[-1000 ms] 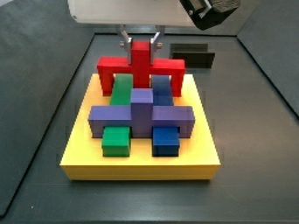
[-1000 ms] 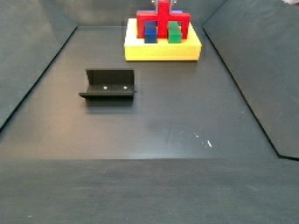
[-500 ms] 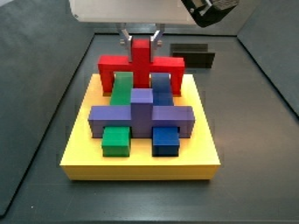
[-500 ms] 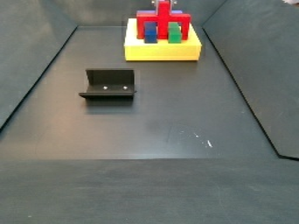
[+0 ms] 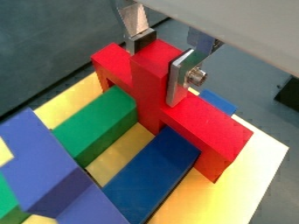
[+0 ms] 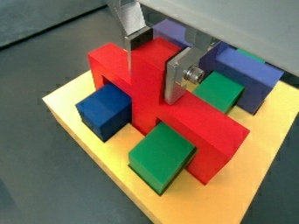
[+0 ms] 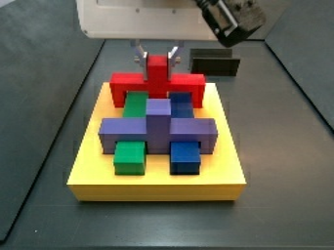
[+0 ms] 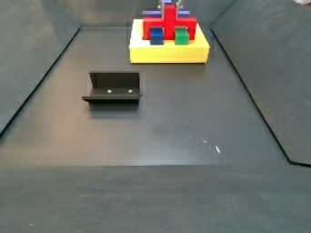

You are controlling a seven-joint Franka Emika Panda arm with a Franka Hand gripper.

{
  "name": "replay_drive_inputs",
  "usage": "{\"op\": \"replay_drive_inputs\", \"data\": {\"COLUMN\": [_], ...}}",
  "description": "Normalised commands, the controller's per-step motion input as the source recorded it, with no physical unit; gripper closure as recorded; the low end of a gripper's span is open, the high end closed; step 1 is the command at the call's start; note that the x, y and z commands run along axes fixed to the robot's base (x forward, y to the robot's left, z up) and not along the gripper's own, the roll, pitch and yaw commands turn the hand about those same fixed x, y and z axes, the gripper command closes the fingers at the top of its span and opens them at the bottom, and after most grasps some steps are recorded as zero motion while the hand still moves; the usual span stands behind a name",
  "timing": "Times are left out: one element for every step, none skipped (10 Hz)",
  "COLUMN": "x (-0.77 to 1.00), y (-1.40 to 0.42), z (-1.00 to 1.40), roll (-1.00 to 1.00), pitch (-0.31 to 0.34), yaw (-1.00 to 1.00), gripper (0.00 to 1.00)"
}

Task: Pick up the red object. Move up. Move to above the board. Insert the red object.
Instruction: Insert the red object.

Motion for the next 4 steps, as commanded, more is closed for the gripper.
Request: {"op": "replay_drive_inputs", "data": {"x": [0.00, 0.00, 0.00, 0.00], "y": [0.07, 0.06, 0.00, 0.00], "z": [-0.62, -0.71, -0.57, 0.00], "roll": [0.00, -0.02, 0.00, 0.00], "pitch": [-0.183, -0.261, -0.253, 0.000], "yaw": [0.01, 0.02, 0.03, 0.00], "gripper": [1.00, 1.00, 1.00, 1.00]}}
